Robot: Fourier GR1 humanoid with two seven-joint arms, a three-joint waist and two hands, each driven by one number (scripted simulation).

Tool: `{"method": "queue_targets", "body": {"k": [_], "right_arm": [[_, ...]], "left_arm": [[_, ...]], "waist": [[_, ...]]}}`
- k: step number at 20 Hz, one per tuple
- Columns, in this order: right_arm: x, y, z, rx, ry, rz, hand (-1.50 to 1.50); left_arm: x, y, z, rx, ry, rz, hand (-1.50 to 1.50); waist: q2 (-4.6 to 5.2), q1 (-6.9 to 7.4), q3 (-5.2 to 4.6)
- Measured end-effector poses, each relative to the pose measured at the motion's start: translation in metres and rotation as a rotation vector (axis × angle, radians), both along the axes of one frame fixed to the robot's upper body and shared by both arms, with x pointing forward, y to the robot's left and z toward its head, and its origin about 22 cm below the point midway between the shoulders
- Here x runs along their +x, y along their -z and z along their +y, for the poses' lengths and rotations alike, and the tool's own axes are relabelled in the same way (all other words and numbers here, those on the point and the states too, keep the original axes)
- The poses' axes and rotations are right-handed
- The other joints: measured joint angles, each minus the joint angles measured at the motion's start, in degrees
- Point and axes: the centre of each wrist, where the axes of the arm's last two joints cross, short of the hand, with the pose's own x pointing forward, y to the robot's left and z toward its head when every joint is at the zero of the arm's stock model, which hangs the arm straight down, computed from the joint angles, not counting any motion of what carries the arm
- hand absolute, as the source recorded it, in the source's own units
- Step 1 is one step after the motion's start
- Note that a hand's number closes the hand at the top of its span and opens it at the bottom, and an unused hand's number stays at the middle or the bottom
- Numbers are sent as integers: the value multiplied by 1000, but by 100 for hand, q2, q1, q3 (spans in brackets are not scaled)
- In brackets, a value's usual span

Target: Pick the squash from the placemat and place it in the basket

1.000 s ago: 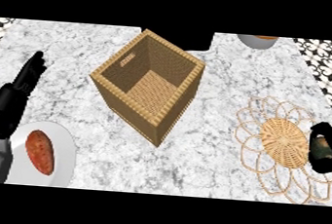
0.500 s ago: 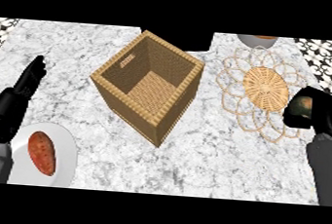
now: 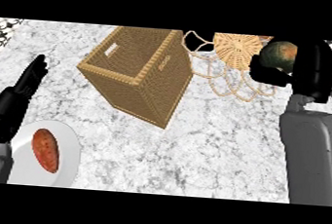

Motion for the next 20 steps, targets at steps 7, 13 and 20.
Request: {"method": "queue_targets", "body": {"k": [7,13,20], "right_arm": [[-41,-100,82,38,-63,25,150],[-56,-154,131,42,-83,77,150],[-33,-171,166,34,-116,177,150]], "left_arm": [[9,-5,-6,-4,43,-17,0],[17,-9,-16,-4,74,-33,0],[23,-14,-26,-7,98,-41,0]], "waist": [[116,217,18],[210,426,33],[256,523,38]]}}
